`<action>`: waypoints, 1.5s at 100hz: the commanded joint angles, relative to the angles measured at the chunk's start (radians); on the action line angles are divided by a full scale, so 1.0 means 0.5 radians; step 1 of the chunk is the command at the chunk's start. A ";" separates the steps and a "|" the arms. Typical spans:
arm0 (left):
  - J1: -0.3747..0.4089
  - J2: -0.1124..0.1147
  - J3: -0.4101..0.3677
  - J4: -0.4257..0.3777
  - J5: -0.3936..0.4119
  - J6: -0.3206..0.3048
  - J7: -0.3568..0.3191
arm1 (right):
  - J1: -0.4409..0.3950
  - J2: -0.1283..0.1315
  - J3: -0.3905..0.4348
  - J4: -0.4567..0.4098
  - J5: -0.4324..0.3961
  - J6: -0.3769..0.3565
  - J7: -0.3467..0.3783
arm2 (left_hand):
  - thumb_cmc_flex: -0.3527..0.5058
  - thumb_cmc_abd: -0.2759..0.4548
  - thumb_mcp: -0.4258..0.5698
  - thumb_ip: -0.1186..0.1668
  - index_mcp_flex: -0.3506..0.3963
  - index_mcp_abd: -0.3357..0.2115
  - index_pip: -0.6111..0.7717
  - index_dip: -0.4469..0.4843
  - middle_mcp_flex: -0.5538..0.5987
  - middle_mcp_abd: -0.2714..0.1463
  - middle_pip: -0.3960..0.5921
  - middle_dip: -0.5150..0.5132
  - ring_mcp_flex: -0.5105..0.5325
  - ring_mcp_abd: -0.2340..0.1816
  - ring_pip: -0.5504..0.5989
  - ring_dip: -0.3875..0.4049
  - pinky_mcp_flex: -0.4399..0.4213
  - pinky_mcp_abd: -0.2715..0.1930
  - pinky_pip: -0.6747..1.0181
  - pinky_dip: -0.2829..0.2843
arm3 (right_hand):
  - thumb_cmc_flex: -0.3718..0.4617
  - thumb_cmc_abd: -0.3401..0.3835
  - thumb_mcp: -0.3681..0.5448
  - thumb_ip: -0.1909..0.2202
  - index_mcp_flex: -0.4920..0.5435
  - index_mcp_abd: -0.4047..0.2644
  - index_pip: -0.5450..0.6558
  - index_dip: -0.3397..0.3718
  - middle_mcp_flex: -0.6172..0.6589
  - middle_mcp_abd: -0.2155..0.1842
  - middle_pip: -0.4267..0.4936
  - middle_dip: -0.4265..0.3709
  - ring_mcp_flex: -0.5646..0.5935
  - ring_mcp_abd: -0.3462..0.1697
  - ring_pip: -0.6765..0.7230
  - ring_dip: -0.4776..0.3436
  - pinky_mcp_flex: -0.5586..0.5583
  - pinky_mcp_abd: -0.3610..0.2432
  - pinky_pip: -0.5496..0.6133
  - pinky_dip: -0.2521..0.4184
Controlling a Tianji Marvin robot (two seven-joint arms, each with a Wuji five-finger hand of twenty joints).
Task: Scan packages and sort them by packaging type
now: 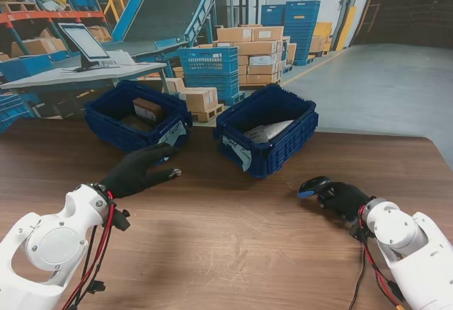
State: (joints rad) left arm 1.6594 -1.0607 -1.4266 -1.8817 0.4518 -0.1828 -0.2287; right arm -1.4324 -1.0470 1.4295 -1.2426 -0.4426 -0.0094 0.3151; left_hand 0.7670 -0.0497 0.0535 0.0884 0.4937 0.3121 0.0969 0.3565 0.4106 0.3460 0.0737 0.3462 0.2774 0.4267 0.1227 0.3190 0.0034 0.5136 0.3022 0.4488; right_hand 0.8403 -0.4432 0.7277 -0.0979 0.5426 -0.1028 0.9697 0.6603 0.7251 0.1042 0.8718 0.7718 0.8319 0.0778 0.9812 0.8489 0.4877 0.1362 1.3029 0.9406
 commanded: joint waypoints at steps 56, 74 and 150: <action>0.022 -0.007 -0.007 -0.007 -0.029 -0.033 -0.041 | -0.004 0.020 -0.025 -0.018 -0.064 0.089 0.152 | 0.091 0.025 0.008 -0.054 -0.007 0.023 -0.035 -0.021 -0.056 0.020 -0.025 0.009 -0.115 -0.018 -0.053 -0.023 -0.032 -0.027 -0.082 0.049 | -0.348 0.326 -0.306 0.101 -0.259 0.044 -0.180 -0.194 -0.505 0.044 -0.349 -0.491 -0.445 0.089 -0.828 -0.569 -0.422 0.101 -0.817 -0.313; 0.024 -0.007 -0.009 -0.005 -0.041 -0.036 -0.039 | -0.005 0.025 -0.027 -0.031 -0.093 0.096 0.166 | 0.092 0.027 0.006 -0.054 -0.008 0.018 -0.035 -0.021 -0.056 0.017 -0.024 0.009 -0.113 -0.019 -0.053 -0.023 -0.031 -0.026 -0.088 0.053 | -0.487 0.471 -0.432 0.165 -0.262 0.147 -0.537 -0.089 -0.632 0.062 -0.458 -0.599 -0.564 0.111 -1.058 -0.708 -0.522 0.111 -0.973 -0.387; 0.005 -0.008 0.012 0.010 -0.054 -0.067 -0.035 | -0.121 0.037 0.127 -0.345 -0.217 0.271 0.218 | 0.094 0.030 0.000 -0.054 -0.013 0.022 -0.036 -0.021 -0.066 0.021 -0.026 0.007 -0.117 -0.020 -0.056 -0.023 -0.027 -0.028 -0.107 0.065 | -0.689 0.632 -0.715 0.242 -0.473 0.338 -1.147 -0.015 -0.909 0.131 -0.781 -0.843 -0.833 0.194 -1.553 -1.065 -0.695 0.144 -1.323 -0.542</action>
State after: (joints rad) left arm 1.6588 -1.0603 -1.4264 -1.8734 0.4278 -0.2114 -0.2337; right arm -1.4781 -1.0239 1.4829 -1.3905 -0.5501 0.1150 0.4127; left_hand 0.7670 -0.0497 0.0536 0.0884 0.4937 0.3123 0.0969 0.3565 0.4052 0.3471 0.0737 0.3462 0.2775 0.4267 0.1227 0.3188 0.0032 0.5136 0.2854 0.4692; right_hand 0.5447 -0.1616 0.3898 -0.0344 0.3372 0.0591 0.4102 0.6551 0.3033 0.1520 0.4995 0.3677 0.4317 0.1699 0.2184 0.3445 0.1525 0.2094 0.6637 0.6810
